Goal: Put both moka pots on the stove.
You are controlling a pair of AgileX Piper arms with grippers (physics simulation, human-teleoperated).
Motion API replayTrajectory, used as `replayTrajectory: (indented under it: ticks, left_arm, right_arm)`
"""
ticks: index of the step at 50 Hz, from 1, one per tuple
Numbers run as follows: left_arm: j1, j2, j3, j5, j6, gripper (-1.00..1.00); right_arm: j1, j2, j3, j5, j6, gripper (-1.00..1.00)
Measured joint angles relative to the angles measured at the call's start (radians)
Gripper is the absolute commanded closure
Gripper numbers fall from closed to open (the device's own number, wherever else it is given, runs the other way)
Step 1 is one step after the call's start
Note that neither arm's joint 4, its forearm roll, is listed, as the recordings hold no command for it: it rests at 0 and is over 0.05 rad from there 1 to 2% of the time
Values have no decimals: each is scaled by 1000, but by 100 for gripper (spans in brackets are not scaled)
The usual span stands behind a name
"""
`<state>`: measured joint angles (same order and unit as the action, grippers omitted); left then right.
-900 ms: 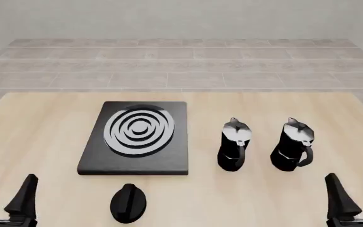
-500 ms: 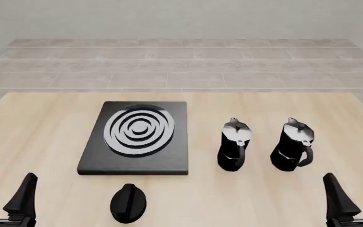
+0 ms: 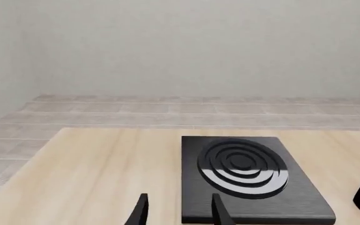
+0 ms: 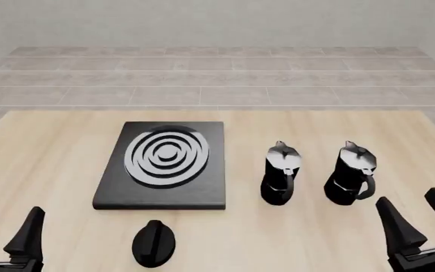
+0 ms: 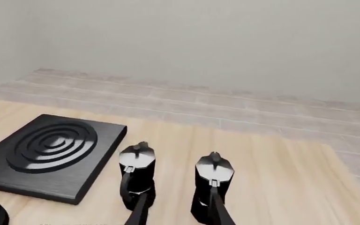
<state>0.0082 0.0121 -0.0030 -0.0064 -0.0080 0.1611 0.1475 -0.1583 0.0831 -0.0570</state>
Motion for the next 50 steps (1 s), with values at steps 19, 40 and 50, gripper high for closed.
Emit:
replayTrajectory:
  ticks: [19,40,50]
  left_arm:
    - [6,2,0,-1,-13,-100]
    - [10,11,1,-9,-15,-100]
    - [11,12,0,-8,-12,-100]
  right_arm:
    - [117,219,-175,79,18,-100]
    - [159,457,-381,222,20,-100]
    - [174,593,-482,293,41,-100]
